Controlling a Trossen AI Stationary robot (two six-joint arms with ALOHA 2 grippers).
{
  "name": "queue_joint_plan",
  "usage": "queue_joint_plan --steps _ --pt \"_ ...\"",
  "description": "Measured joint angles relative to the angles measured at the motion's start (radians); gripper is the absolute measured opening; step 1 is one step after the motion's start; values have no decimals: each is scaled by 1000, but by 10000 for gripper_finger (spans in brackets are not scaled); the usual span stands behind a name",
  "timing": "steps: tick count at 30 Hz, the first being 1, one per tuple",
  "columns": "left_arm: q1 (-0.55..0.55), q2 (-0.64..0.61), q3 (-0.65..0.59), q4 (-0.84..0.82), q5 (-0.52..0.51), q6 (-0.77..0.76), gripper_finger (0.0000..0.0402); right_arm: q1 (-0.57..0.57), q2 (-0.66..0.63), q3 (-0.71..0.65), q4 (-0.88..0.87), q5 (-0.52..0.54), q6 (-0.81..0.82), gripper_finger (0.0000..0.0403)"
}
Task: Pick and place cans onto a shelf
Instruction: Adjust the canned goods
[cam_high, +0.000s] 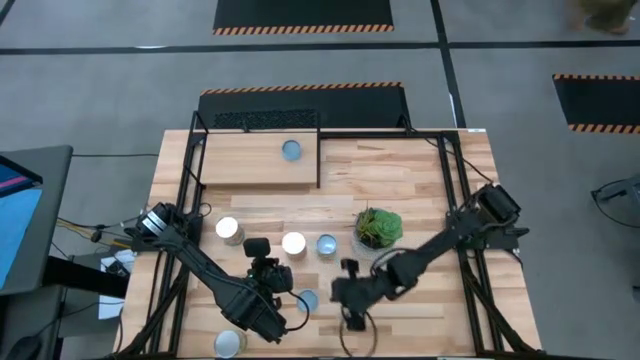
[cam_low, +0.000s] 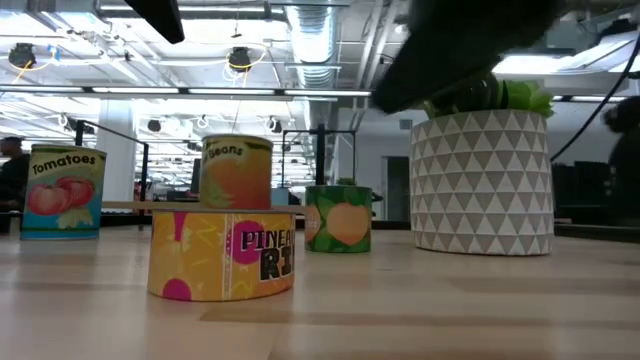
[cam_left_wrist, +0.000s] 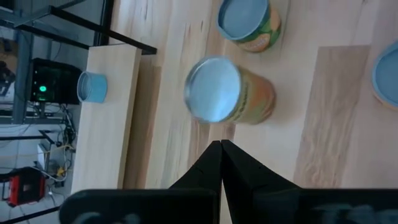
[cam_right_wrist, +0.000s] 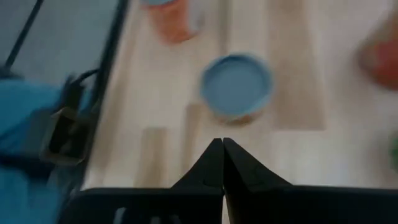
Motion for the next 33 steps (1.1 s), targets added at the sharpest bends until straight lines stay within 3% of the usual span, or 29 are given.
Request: queue_joint_plan --steps 5,10,15,18,22,24,33 --pt "0 0 -9 -1 20 9 0 116 -9 0 -120 -51 8 14" --pt "-22 0 -14 0 191 12 0 243 -9 0 -293 -72 133 16" --pt "-94 -29 6 4 326 -128 0 338 -9 0 -392 21 324 19" --pt "-162 -44 11 7 470 -253 0 381 -9 0 -439 107 404 17" --pt "-256 -48 10 39 675 -405 0 389 -9 0 -480 162 431 16" --pt "-296 -49 10 85 726 -472 0 378 -9 0 -480 162 432 17" --pt "-416 -25 -9 403 696 -791 0 316 -9 0 -484 164 434 15"
